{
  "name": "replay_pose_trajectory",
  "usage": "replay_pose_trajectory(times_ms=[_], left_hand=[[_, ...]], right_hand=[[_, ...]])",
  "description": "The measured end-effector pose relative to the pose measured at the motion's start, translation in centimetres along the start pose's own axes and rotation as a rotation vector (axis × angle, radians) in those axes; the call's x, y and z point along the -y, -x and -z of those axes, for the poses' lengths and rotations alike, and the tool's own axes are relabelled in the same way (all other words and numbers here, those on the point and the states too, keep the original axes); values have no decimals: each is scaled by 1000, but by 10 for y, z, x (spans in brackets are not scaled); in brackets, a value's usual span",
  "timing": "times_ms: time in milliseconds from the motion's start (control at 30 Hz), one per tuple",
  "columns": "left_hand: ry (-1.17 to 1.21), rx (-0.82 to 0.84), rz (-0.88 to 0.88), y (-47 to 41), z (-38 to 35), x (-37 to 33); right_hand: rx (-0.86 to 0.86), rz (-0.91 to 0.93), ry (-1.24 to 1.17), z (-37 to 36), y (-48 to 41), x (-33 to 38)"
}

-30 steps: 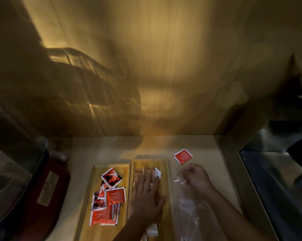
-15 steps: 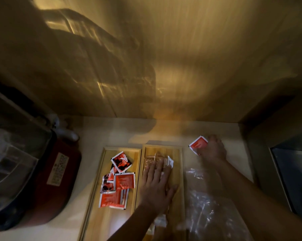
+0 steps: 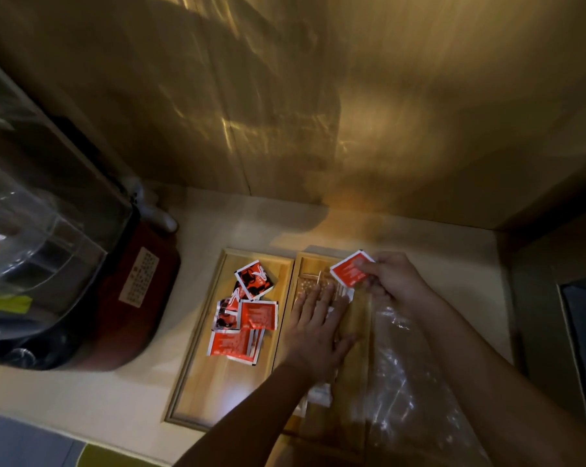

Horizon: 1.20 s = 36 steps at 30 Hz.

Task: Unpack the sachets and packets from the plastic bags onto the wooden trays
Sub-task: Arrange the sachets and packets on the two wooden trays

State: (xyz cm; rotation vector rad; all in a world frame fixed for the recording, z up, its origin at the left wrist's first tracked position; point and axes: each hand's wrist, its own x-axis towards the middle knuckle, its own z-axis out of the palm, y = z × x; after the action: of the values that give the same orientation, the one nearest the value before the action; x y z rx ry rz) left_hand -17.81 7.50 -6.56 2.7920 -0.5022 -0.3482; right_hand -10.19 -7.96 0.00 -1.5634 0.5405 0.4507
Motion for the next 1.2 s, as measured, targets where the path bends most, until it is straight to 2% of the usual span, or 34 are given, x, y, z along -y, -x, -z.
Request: replay_pose_trajectory(times_ms=[200,300,533,767,867,1000,1200], left_hand=[[-19,9,44,2,-5,-1],[-26,28,17,1,-1,-1],[-12,-16,-10,0,-3,1],[-6,-60,-47,1,-4,2],[-10,-67,-45,2,-4,2],[-12,-88,-88,6,-7,6],[-40,-1,-62,7,11,-4]], right_hand=[[381,3,129,-62,26,15],[432,20,216,-75,34,19],[165,30,278,-42,31,-4],[-121,-10,100,17,52,-36],[-228,31,133,41,64,-51],[-463,58,112,68,78,-80],[-607,76,231,88,106,-115]])
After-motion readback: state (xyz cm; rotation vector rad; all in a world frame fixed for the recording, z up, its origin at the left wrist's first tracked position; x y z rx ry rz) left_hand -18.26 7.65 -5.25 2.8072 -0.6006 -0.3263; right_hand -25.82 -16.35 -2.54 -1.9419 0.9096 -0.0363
